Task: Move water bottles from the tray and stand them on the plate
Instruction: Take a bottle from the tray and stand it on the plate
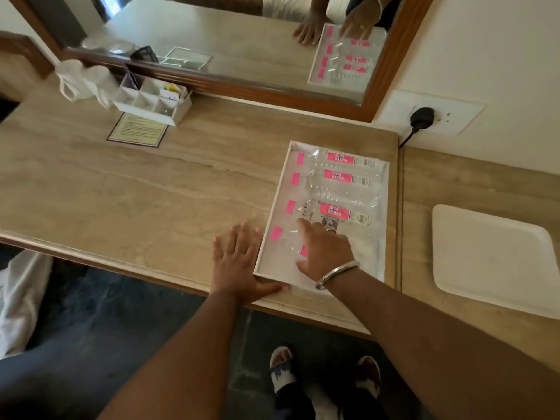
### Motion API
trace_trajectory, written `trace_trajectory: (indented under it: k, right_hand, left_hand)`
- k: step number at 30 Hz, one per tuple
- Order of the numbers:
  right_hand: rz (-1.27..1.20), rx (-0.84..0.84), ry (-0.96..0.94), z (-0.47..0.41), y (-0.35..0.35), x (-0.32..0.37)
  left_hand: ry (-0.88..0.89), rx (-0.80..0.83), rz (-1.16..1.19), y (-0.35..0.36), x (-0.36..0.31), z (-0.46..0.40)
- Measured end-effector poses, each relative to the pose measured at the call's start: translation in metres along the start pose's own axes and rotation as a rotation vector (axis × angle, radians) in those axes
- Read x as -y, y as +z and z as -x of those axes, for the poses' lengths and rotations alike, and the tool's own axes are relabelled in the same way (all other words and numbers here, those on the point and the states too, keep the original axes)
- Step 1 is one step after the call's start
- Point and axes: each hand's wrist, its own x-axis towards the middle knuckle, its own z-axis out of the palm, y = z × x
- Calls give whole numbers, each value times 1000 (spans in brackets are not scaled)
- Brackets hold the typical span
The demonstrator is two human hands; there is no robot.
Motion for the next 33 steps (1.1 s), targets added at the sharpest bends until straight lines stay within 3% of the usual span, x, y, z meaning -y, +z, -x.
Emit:
trace_trajectory:
  k: [8, 17, 25, 33]
  right_hand:
    - [-521, -414, 140, 55, -84, -49]
    - [-600, -673, 452, 110, -122, -143]
    - [-691, -803, 546, 140, -140, -251]
    - [-701, -796, 645, 133, -107, -326]
  left_hand:
    - [-47, -55, 142, -18, -15, 21]
    - [116, -130, -6, -45, -121, 2]
    - [210, -79, 62, 3, -286, -7]
    - [53, 43, 59, 67, -364, -9]
